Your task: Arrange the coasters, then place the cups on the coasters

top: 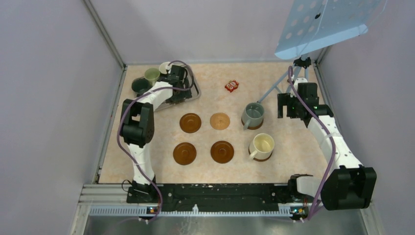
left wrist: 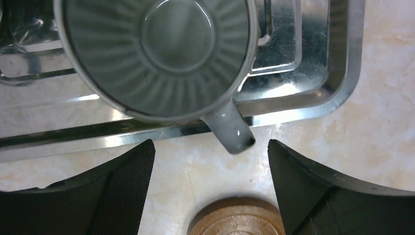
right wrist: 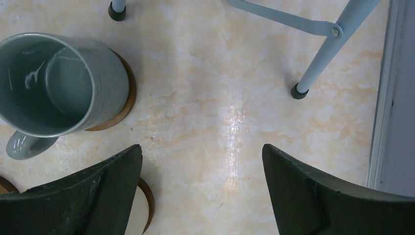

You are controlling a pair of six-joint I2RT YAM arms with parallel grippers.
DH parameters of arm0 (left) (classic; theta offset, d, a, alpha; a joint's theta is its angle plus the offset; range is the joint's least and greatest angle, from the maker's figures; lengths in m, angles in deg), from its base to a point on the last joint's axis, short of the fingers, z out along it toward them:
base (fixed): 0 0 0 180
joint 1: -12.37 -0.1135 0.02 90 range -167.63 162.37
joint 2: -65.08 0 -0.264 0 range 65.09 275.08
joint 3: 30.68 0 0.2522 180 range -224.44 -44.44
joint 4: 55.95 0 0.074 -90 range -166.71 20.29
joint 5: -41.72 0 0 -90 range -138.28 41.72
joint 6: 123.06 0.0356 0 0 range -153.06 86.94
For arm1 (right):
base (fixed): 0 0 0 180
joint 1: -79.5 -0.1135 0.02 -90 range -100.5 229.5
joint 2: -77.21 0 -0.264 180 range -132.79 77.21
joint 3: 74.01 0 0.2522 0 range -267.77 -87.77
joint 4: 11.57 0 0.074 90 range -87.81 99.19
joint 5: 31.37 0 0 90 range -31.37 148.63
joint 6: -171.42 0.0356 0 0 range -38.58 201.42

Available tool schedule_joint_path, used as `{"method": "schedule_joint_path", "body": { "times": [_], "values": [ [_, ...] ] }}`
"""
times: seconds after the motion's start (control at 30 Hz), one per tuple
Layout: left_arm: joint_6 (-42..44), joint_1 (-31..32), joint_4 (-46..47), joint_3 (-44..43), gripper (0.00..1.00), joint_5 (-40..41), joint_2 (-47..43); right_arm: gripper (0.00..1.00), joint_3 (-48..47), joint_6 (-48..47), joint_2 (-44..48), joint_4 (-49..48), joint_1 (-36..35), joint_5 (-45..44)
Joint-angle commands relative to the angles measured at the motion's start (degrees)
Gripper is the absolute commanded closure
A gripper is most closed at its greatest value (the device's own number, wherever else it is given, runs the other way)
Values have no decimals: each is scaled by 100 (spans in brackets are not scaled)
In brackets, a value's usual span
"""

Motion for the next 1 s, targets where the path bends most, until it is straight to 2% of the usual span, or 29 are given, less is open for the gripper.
{"method": "schedule_joint_path", "body": {
  "times": [0.0,0.1,0.33,0.57,0.83,0.97],
  "values": [
    [-264,-99,274,-307,11,187,262,9,-292,-94,-19,-69,54,-67],
    [-267,-182,275,-420,16,337,384,10,-280,-145,-14,-75,57,-97],
    [-71,-368,253,-378,35,348,298,10,-273,-237,9,-131,63,-161],
    [205,-386,447,-325,43,345,333,11,-318,-228,-12,-115,65,-145],
    [451,-397,461,-311,68,86,241,11,-328,-219,-13,-114,61,-148],
    [553,-393,451,-86,87,33,-27,11,-337,-198,22,-104,66,-133]
  ]
}}
